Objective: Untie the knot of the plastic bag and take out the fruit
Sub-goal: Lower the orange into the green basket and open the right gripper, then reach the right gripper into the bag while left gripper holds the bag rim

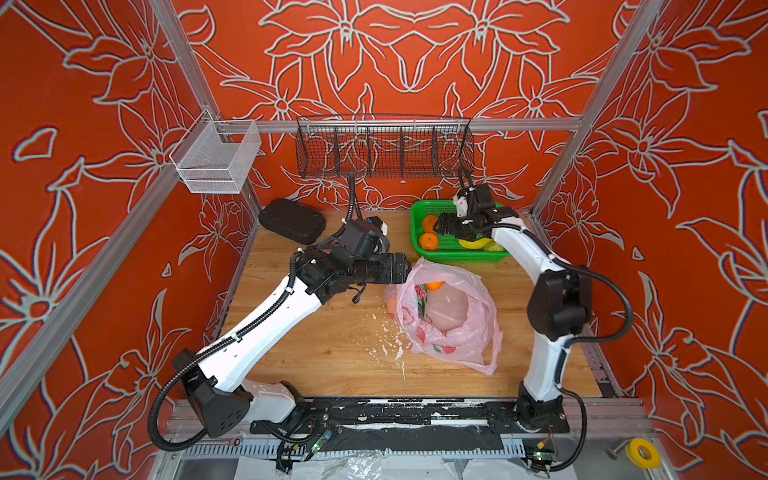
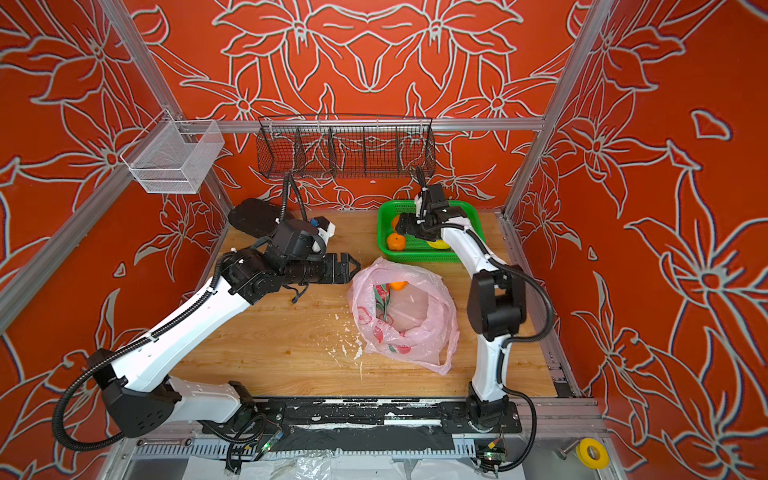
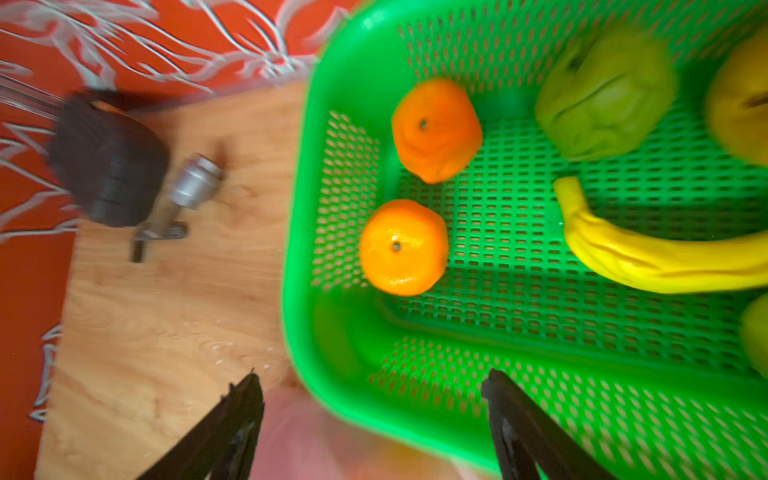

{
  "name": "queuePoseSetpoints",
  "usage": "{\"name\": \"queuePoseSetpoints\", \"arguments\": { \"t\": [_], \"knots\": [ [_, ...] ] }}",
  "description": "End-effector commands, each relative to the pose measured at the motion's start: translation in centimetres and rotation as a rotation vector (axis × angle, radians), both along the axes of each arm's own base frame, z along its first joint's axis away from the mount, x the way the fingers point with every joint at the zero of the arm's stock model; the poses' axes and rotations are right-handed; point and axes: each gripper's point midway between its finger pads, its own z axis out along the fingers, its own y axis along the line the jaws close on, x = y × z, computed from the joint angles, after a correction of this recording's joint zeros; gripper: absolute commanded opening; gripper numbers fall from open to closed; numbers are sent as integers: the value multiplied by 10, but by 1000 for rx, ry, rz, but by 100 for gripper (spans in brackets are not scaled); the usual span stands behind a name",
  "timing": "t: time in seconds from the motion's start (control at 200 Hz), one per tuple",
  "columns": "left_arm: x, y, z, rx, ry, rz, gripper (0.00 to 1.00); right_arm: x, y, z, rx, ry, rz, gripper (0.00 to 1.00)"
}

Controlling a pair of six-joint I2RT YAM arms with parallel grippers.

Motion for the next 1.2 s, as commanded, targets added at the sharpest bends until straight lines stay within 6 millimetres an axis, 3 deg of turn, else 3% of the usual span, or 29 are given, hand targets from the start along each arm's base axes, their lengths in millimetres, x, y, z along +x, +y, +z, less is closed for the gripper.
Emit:
{"name": "queuePoseSetpoints", "arguments": {
  "t": [0.0, 0.155, 0.255, 0.41, 0.505, 0.626, 0.721, 0.916, 1.041, 1.196],
  "knots": [
    [-4, 7, -25, 78, 49, 37, 90, -25, -5, 35, 46, -96, -11, 85],
    [-7, 15, -49, 85, 88, 94, 91, -84, 1, 53, 173, -98, -18, 81],
    [-11, 9, -64, 71, 111, 66, 91, -121, 6, 50, 219, -80, -24, 78],
    [-19, -2, -84, 63, 177, 6, 88, -169, 11, 20, 300, 12, -76, 73],
    [-17, -5, -84, 59, 167, -7, 88, -187, 15, -5, 315, 45, -101, 72],
    [-11, -8, -75, 69, 117, -39, 88, -196, 19, -36, 331, 87, -153, 71],
    [-4, -12, -54, 90, 49, -89, 89, -196, 17, -68, 358, 167, -240, 67],
    [28, -37, -19, 164, -82, -203, 88, -189, 21, -119, 343, 301, -329, 66],
    [52, -64, -29, 239, -90, -322, 87, -188, 14, -137, 298, 335, -380, 66],
    [78, -91, -57, 357, -128, -477, 90, -192, 6, -141, 266, 340, -404, 66]
  ]
}}
